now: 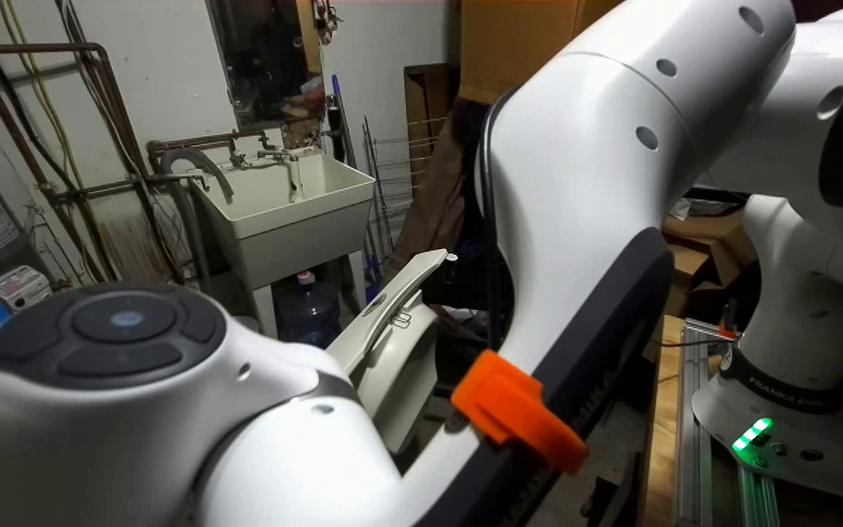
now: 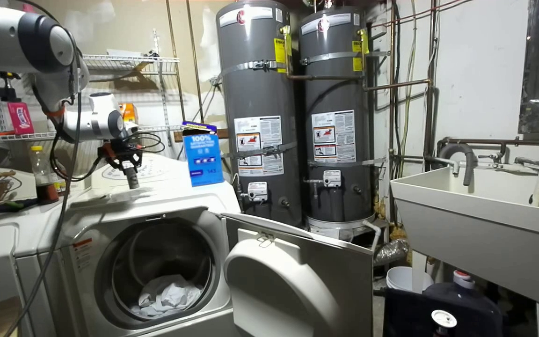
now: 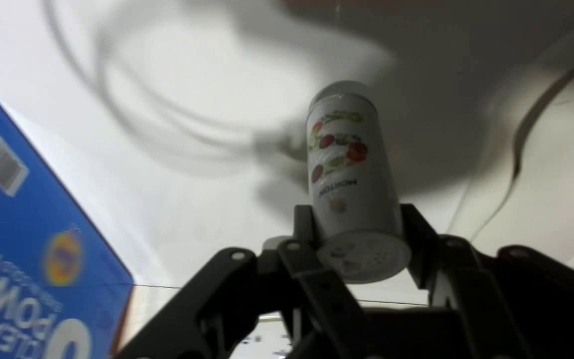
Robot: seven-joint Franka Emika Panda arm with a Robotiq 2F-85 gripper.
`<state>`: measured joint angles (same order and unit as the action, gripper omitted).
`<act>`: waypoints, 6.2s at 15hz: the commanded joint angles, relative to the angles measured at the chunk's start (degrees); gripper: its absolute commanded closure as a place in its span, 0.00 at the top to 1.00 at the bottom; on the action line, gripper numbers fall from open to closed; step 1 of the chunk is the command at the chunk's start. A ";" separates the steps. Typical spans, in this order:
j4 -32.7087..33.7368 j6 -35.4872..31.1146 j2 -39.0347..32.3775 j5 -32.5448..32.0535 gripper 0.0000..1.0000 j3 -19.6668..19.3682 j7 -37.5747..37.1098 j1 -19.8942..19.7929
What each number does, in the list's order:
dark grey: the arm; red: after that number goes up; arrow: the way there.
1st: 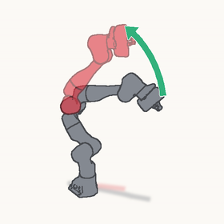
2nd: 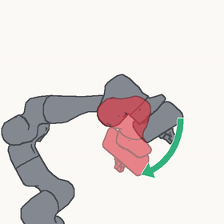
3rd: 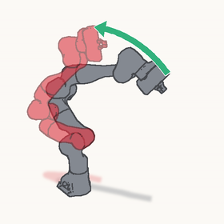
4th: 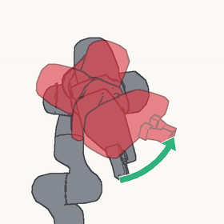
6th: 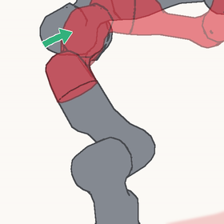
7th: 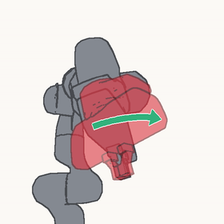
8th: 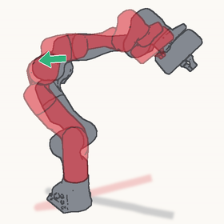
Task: Put the white container on the black table.
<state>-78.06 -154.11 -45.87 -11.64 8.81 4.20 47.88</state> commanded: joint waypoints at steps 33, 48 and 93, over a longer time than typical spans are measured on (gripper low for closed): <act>-43.59 -5.98 23.53 -31.39 0.20 -49.80 -67.28 9.37; -53.00 -0.27 29.76 -38.38 0.20 -44.98 -89.40 -28.67; -21.06 -21.84 -12.04 7.41 0.20 -29.97 -35.76 -59.32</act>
<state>-101.47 -172.71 -54.09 -6.81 -20.19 -38.99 -12.54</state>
